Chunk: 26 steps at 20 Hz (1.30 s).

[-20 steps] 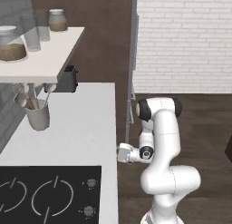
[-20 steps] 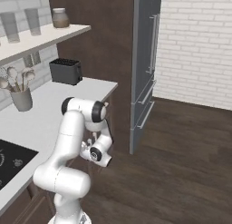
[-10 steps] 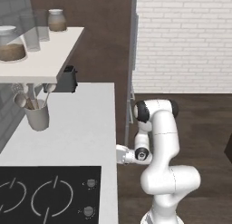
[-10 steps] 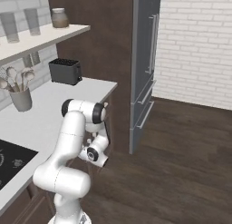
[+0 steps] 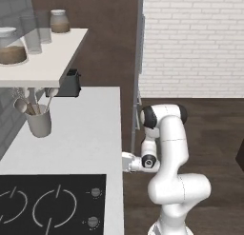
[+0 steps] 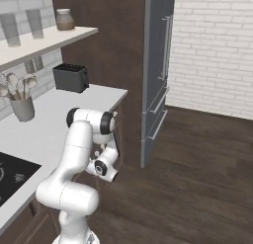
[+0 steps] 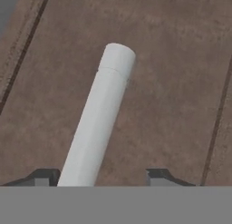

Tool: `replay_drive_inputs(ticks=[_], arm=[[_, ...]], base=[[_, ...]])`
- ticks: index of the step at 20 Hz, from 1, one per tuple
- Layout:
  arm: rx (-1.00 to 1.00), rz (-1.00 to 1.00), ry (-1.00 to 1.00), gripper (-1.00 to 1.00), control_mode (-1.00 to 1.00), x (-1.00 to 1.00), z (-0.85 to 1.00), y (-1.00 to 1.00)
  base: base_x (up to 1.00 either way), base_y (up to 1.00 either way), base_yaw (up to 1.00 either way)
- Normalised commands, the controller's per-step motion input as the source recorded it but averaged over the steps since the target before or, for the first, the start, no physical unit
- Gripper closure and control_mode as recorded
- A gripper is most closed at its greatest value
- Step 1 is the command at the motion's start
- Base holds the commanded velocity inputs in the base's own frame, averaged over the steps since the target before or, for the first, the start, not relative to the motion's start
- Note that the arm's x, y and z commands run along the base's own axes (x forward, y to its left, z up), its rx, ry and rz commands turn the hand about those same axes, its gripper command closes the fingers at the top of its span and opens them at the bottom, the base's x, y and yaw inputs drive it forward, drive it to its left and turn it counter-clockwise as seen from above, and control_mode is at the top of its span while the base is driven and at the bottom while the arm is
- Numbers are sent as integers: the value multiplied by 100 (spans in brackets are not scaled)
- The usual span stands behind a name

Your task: Take a straw from the drawer in front and place it inside the glass cup on the dining counter.

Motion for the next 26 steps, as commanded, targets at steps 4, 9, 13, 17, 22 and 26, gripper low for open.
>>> replay_drive_inputs(ticks=[4,9,13,17,22,26], arm=[[0,0,1,100,-100,11,6,-36],[0,0,4,100,-100,2,2,-62],[0,0,6,100,-100,0,0,-93],[0,0,7,100,-100,0,0,-100],[1,0,8,100,-100,0,0,-100],[1,-1,9,100,-100,0,0,-100]], base=[[0,0,0],[0,0,0],[0,0,0],[0,0,0],[0,0,0],[0,0,0]])
